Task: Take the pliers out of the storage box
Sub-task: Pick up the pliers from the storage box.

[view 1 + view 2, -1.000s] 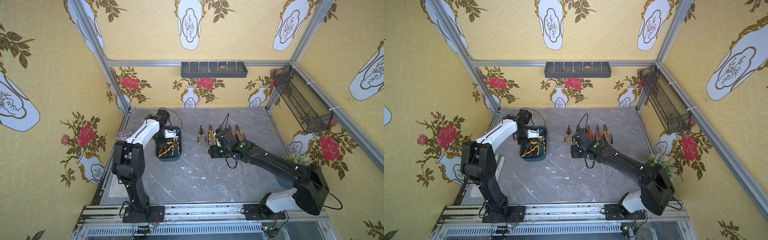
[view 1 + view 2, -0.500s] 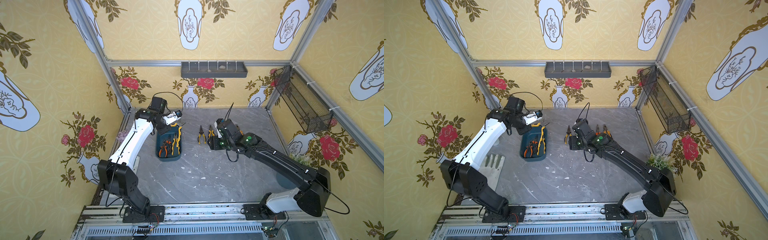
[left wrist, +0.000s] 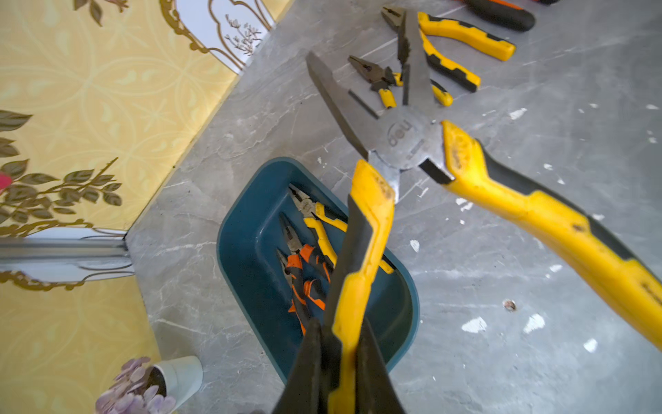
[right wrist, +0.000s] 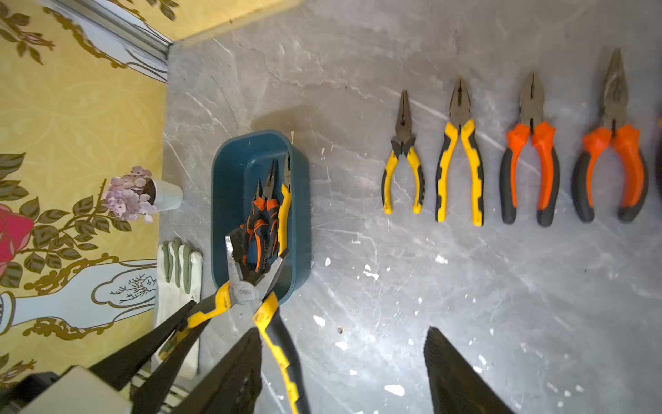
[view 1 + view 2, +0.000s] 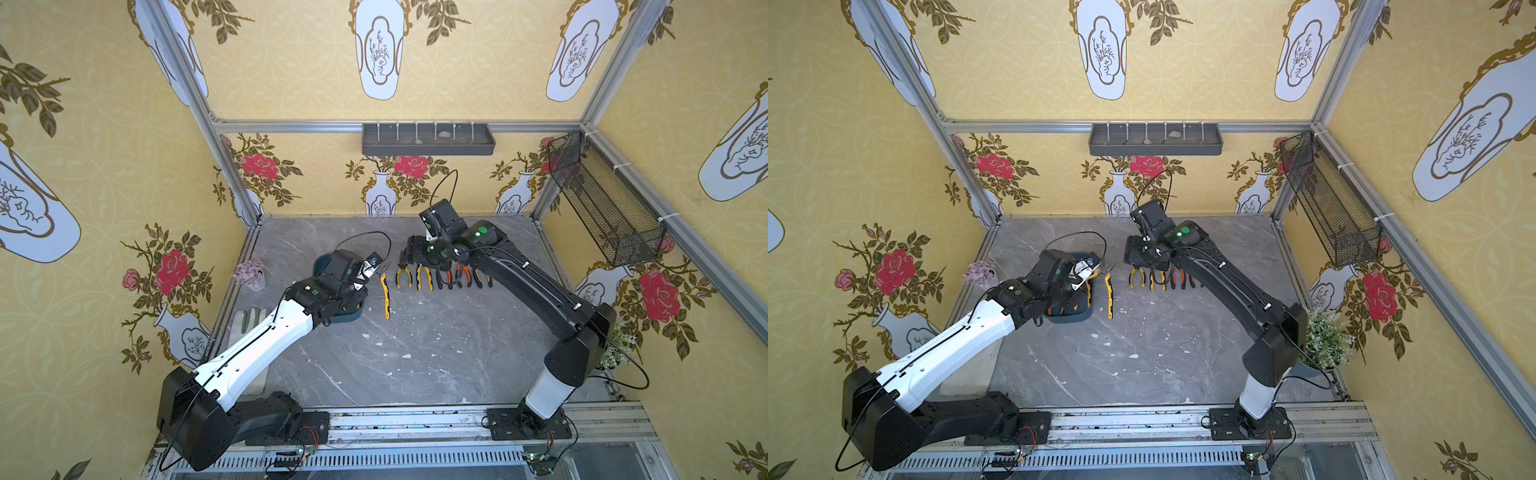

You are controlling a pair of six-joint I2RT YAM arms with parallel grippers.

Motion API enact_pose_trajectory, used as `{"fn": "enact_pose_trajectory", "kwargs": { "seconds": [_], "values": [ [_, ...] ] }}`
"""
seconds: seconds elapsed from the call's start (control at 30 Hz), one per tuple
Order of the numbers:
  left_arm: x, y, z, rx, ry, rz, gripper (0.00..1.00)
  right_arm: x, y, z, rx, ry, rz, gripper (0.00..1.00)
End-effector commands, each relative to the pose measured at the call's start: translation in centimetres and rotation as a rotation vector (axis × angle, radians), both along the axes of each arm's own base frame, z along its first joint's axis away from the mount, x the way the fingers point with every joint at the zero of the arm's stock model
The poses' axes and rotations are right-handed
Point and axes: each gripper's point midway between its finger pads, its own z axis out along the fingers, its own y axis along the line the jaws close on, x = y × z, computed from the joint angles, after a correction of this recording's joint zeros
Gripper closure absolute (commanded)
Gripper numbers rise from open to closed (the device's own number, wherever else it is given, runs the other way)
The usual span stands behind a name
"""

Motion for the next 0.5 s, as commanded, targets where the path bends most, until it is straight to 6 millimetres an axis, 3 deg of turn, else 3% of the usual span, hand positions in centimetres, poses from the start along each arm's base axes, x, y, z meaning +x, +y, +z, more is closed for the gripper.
{"fn": "enact_pose_trajectory", "kwargs": {
  "seconds": [0.0,0.17,0.47],
  "values": [
    [2.3,-0.9,2.4,-0.109,-0.178,0.161,1.0,-2.0,0.6,-0.9,-0.006,0.148,-0.073,0.28],
    [2.4,-3.1,2.2,-0.09,-0.21,0.145,1.0,-1.8,3.0,-1.0,0.052,0.168,-0.062,0.27],
    [1.4,-3.4,3.5,-0.203,-0.266,0.115,1.0,-0.1,3.7,-2.6,0.108,0.189,-0.031,0.27]
  ]
}}
